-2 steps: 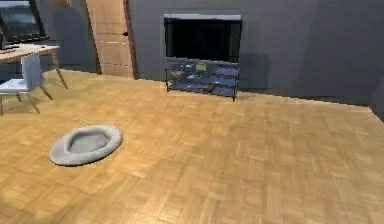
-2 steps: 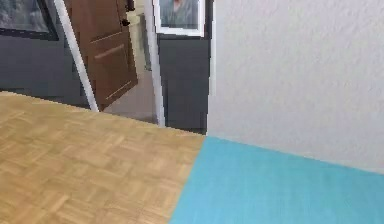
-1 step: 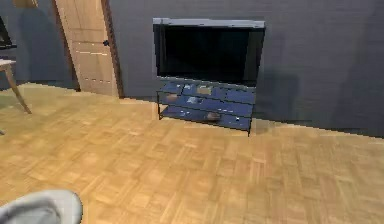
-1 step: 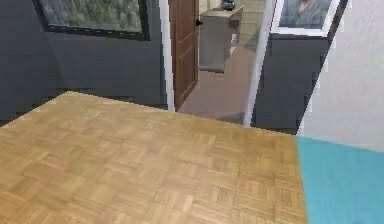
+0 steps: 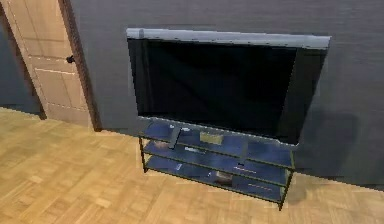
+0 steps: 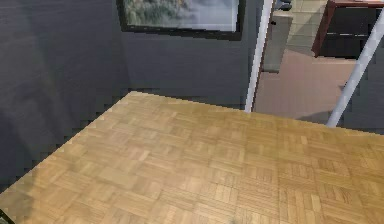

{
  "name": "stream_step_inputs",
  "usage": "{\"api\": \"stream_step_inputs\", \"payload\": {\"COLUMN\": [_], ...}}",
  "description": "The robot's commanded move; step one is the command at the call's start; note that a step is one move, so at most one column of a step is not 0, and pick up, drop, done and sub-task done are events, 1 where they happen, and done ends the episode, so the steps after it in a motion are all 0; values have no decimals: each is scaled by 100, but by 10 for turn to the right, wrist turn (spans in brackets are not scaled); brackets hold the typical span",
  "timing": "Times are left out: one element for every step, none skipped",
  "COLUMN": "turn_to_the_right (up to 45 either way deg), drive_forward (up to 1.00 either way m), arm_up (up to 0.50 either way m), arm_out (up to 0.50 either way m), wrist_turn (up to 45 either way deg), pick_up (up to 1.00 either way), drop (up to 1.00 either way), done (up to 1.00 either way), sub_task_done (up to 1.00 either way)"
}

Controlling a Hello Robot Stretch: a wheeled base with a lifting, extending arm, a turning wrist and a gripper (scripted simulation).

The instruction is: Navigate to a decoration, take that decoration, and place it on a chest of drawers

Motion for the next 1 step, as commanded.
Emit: {"api": "stream_step_inputs", "payload": {"turn_to_the_right": [-30], "drive_forward": [0], "arm_up": [0], "arm_out": [0], "wrist_turn": [0], "pick_up": [0], "drop": [0], "done": [0], "sub_task_done": [0]}}
